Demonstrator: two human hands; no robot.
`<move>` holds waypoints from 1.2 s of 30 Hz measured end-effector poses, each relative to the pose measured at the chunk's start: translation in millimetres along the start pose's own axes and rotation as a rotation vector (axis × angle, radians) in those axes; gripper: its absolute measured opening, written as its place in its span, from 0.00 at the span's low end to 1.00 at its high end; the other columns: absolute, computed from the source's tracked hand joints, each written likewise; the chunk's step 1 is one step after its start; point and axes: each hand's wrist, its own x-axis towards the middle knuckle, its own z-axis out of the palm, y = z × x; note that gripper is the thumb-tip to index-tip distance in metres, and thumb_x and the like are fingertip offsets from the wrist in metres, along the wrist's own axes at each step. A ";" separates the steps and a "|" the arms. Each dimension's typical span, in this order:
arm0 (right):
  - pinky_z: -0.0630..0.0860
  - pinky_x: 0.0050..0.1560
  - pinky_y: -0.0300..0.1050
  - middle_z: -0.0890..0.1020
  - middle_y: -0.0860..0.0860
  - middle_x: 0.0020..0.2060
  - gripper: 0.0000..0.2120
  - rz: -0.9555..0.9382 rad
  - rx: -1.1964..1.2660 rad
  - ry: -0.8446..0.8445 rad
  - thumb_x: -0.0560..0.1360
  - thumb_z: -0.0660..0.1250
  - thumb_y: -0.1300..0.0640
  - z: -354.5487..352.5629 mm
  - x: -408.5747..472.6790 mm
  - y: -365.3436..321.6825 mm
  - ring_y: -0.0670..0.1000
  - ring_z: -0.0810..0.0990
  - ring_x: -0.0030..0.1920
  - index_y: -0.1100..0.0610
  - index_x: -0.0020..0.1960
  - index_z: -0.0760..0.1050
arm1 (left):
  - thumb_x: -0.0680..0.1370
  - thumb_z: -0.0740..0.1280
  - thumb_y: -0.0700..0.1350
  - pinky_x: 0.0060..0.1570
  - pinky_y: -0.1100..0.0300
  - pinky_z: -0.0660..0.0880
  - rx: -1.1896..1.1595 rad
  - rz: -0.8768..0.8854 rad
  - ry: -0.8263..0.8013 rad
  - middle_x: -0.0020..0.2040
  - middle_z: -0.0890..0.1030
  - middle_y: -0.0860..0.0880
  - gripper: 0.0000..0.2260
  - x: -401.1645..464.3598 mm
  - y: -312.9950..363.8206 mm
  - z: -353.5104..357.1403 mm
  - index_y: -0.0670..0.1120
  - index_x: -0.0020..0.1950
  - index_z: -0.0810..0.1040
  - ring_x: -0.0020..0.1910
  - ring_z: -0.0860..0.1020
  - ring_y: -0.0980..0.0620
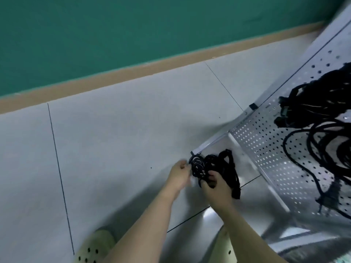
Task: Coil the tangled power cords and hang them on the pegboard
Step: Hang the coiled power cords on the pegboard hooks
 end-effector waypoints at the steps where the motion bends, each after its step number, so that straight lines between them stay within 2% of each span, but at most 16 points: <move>1: 0.71 0.50 0.38 0.79 0.40 0.48 0.14 0.003 -0.037 -0.017 0.79 0.70 0.57 0.9 4.8 3.8 0.42 0.78 0.49 0.46 0.61 0.72 | 0.83 0.61 0.40 0.39 0.57 0.72 0.007 0.007 -0.010 0.45 0.78 0.42 0.05 7.7 -0.2 5.0 0.46 0.53 0.76 0.42 0.74 0.49; 4: 0.73 0.49 0.40 0.80 0.41 0.47 0.11 -0.005 -0.069 0.003 0.79 0.68 0.57 5.7 14.1 8.2 0.45 0.79 0.50 0.44 0.57 0.72 | 0.78 0.66 0.41 0.45 0.48 0.78 0.032 0.022 -0.034 0.49 0.85 0.37 0.09 32.4 -4.2 11.8 0.40 0.55 0.80 0.44 0.81 0.46; 6: 0.72 0.44 0.35 0.82 0.42 0.47 0.09 0.001 -0.030 0.016 0.79 0.68 0.58 8.7 17.1 8.7 0.44 0.80 0.49 0.45 0.54 0.75 | 0.79 0.68 0.39 0.45 0.54 0.78 0.077 0.048 -0.013 0.46 0.85 0.41 0.07 39.0 -1.6 11.6 0.39 0.56 0.82 0.42 0.82 0.48; 8: 0.73 0.43 0.38 0.84 0.46 0.44 0.05 0.045 0.056 0.032 0.78 0.69 0.59 10.6 21.3 7.2 0.46 0.81 0.47 0.49 0.50 0.79 | 0.80 0.69 0.38 0.42 0.60 0.76 0.096 0.072 -0.022 0.43 0.84 0.46 0.07 43.2 0.8 9.6 0.37 0.55 0.82 0.37 0.81 0.54; 9: 0.74 0.42 0.42 0.84 0.48 0.42 0.02 0.073 0.105 0.034 0.78 0.69 0.58 10.1 23.0 6.2 0.49 0.82 0.45 0.51 0.48 0.80 | 0.79 0.70 0.40 0.42 0.60 0.75 0.082 0.083 -0.039 0.42 0.83 0.45 0.08 44.3 2.6 8.0 0.35 0.53 0.82 0.37 0.80 0.54; 12: 0.72 0.40 0.45 0.80 0.46 0.31 0.10 0.101 0.225 0.034 0.80 0.69 0.52 5.7 24.6 -6.2 0.50 0.77 0.37 0.54 0.41 0.78 | 0.71 0.73 0.52 0.45 0.53 0.72 0.053 0.128 -0.065 0.39 0.80 0.42 0.22 43.4 14.0 -2.2 0.31 0.46 0.79 0.40 0.77 0.49; 14: 0.70 0.40 0.45 0.77 0.43 0.29 0.14 0.054 0.247 0.046 0.81 0.68 0.50 1.8 21.6 -23.0 0.48 0.76 0.35 0.53 0.38 0.77 | 0.71 0.74 0.55 0.45 0.52 0.73 0.036 0.157 -0.089 0.39 0.80 0.41 0.23 34.8 30.0 -12.9 0.33 0.43 0.79 0.41 0.77 0.48; 17: 0.73 0.43 0.44 0.84 0.49 0.40 0.11 -0.043 0.341 0.081 0.78 0.69 0.45 -6.6 9.4 -58.8 0.49 0.80 0.40 0.53 0.47 0.80 | 0.78 0.72 0.48 0.42 0.54 0.76 0.035 0.278 -0.105 0.40 0.79 0.42 0.16 3.4 68.7 -30.4 0.35 0.43 0.78 0.41 0.76 0.48; 19: 0.73 0.43 0.43 0.85 0.52 0.45 0.20 -0.113 0.381 0.028 0.72 0.71 0.39 -18.6 -3.8 -83.2 0.48 0.80 0.41 0.53 0.54 0.79 | 0.80 0.72 0.45 0.48 0.43 0.80 -0.003 0.372 -0.085 0.40 0.80 0.41 0.16 -21.7 95.6 -40.6 0.30 0.45 0.78 0.41 0.78 0.47; 20: 0.73 0.42 0.40 0.84 0.51 0.45 0.21 -0.152 0.369 -0.020 0.71 0.72 0.39 -27.8 -13.3 -96.0 0.46 0.79 0.41 0.53 0.56 0.79 | 0.80 0.71 0.44 0.51 0.39 0.80 -0.011 0.415 -0.065 0.41 0.81 0.40 0.16 -36.7 109.2 -45.1 0.29 0.47 0.78 0.42 0.79 0.46; 23: 0.71 0.36 0.32 0.84 0.49 0.40 0.10 -0.308 0.280 -0.187 0.77 0.74 0.51 -60.3 -46.2 -134.4 0.42 0.79 0.35 0.55 0.54 0.80 | 0.82 0.70 0.43 0.50 0.46 0.79 0.013 0.540 -0.035 0.43 0.84 0.39 0.12 -90.1 151.9 -55.2 0.33 0.50 0.82 0.42 0.81 0.47; 25: 0.75 0.40 0.37 0.86 0.51 0.42 0.08 -0.390 0.264 -0.230 0.77 0.74 0.56 -81.2 -72.3 -161.6 0.46 0.83 0.40 0.55 0.55 0.80 | 0.82 0.69 0.44 0.51 0.48 0.80 0.039 0.625 -0.055 0.48 0.86 0.36 0.11 -130.7 179.9 -58.8 0.36 0.51 0.84 0.43 0.83 0.47; 28: 0.77 0.42 0.46 0.86 0.54 0.41 0.05 -0.515 0.273 -0.202 0.78 0.72 0.61 -113.6 -116.4 -202.0 0.52 0.82 0.40 0.56 0.54 0.79 | 0.83 0.68 0.44 0.48 0.53 0.82 0.093 0.748 -0.097 0.50 0.87 0.39 0.09 -196.0 224.1 -59.3 0.40 0.54 0.85 0.44 0.84 0.48; 31: 0.76 0.41 0.43 0.83 0.53 0.38 0.04 -0.678 0.261 -0.155 0.80 0.69 0.62 -152.6 -161.5 -235.3 0.50 0.80 0.38 0.55 0.52 0.80 | 0.82 0.70 0.43 0.47 0.57 0.82 0.139 0.865 -0.129 0.49 0.87 0.42 0.07 -257.7 265.7 -51.0 0.42 0.54 0.86 0.45 0.85 0.50; 34: 0.76 0.42 0.42 0.84 0.55 0.39 0.04 -0.791 0.262 -0.058 0.79 0.70 0.61 -193.3 -199.4 -262.6 0.49 0.80 0.38 0.53 0.51 0.81 | 0.82 0.69 0.44 0.55 0.57 0.82 0.150 0.963 -0.171 0.54 0.87 0.42 0.08 -309.3 297.7 -34.8 0.42 0.56 0.84 0.52 0.85 0.48; 36: 0.77 0.41 0.39 0.86 0.50 0.38 0.05 -0.857 0.306 0.038 0.79 0.71 0.62 -218.2 -219.5 -279.4 0.47 0.82 0.38 0.53 0.51 0.82 | 0.83 0.68 0.46 0.56 0.58 0.81 0.203 1.031 -0.195 0.55 0.86 0.43 0.10 -335.1 312.6 -20.7 0.41 0.58 0.83 0.54 0.85 0.50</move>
